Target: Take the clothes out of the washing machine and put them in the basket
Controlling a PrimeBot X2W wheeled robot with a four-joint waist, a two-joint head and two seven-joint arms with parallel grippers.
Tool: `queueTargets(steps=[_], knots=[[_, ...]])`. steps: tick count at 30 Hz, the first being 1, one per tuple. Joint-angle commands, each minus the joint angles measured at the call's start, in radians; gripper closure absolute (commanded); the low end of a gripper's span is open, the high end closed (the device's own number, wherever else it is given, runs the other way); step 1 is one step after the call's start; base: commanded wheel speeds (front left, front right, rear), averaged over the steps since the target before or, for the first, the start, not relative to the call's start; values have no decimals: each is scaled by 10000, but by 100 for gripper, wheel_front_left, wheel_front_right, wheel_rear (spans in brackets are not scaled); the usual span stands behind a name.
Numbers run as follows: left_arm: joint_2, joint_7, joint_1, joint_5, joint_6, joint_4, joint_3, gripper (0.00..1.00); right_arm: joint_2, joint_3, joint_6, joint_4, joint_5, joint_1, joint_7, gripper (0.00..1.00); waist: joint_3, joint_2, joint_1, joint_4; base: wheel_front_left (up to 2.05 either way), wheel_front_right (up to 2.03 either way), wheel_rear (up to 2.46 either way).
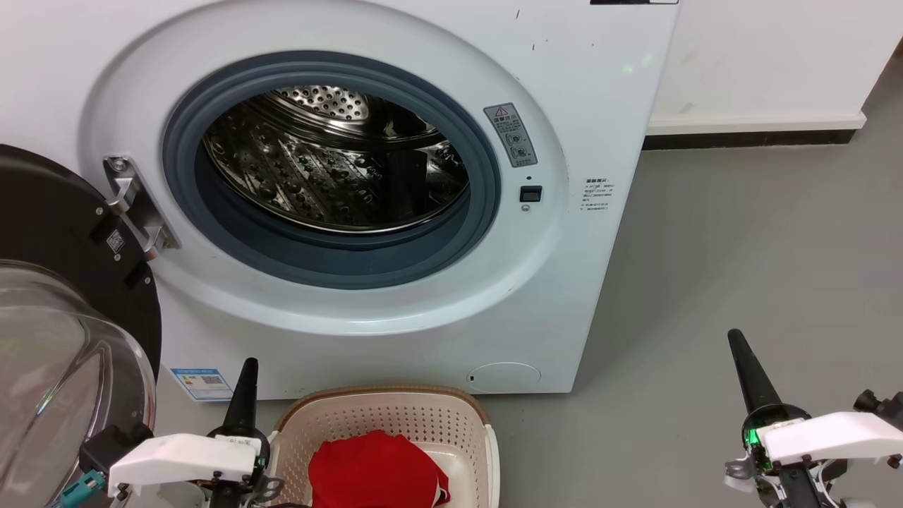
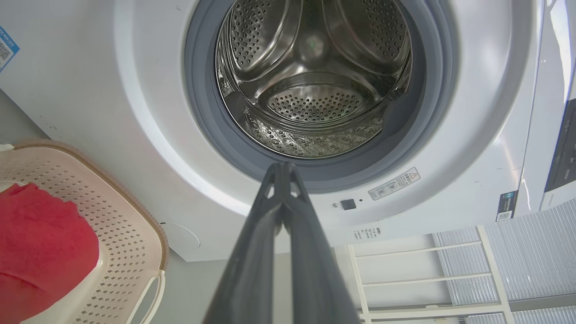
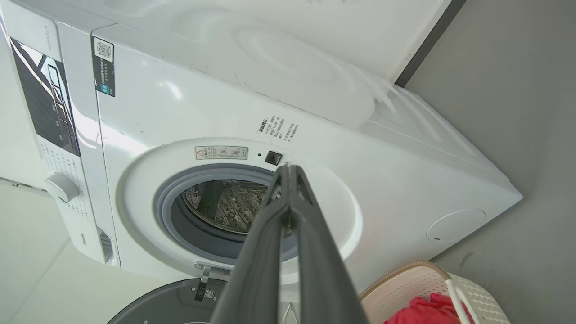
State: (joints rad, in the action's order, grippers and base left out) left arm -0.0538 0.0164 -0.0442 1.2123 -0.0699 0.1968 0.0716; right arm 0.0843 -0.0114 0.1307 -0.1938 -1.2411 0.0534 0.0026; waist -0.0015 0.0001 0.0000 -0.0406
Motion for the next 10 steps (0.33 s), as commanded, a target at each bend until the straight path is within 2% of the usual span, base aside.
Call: queueTargets(steps=[1,10], knots=[[-8,61,-199,210,-76,-31,59,100,52,-45,2,28,-243,241,66,100,1,-1,0,10,0,0,0],[3,326,-343,1237,-228,107,168,100,37,-191,1,-117,-1293,348,253,100,12,-1,0,102,0,0,0]])
